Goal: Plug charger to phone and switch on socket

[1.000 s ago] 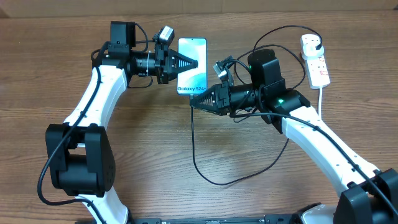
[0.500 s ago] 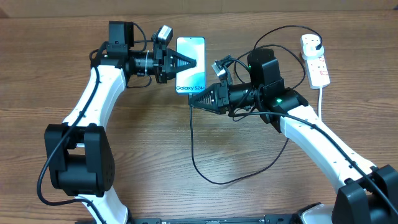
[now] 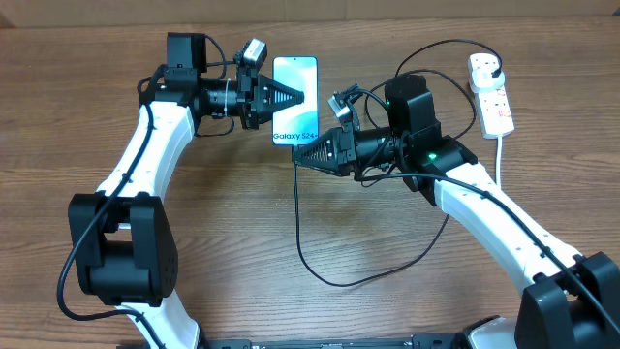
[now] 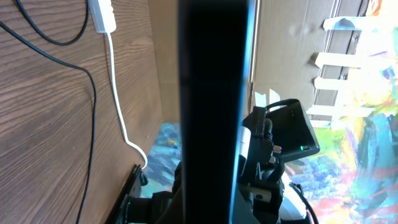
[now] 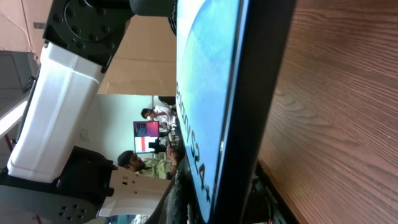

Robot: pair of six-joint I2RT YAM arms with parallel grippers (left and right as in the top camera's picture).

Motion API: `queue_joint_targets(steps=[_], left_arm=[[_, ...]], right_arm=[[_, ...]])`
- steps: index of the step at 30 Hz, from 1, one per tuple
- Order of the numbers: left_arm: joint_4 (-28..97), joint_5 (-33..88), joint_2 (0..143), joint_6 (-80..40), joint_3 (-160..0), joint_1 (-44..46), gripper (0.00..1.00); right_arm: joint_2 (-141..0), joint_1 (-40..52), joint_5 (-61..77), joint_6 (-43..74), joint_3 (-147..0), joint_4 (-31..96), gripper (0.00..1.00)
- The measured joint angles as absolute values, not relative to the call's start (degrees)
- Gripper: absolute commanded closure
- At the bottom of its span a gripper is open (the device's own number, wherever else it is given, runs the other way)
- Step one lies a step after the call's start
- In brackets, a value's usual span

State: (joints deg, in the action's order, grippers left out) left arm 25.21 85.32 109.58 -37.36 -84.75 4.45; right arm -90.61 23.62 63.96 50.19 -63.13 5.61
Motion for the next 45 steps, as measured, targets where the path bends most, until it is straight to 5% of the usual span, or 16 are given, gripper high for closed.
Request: queue_joint_targets(steps=[40, 45], left_arm=[[24.8, 84.8, 109.6, -37.5, -85.1, 4.0, 0.96], [24.9, 84.9, 109.6, -37.5, -85.1, 4.0, 0.96]], right_arm=[[-92.4, 19.7, 67.3, 54.0, -62.9, 0.9, 0.96], [-92.4, 19.7, 66.7, 54.2, -62.9, 0.3, 0.84]])
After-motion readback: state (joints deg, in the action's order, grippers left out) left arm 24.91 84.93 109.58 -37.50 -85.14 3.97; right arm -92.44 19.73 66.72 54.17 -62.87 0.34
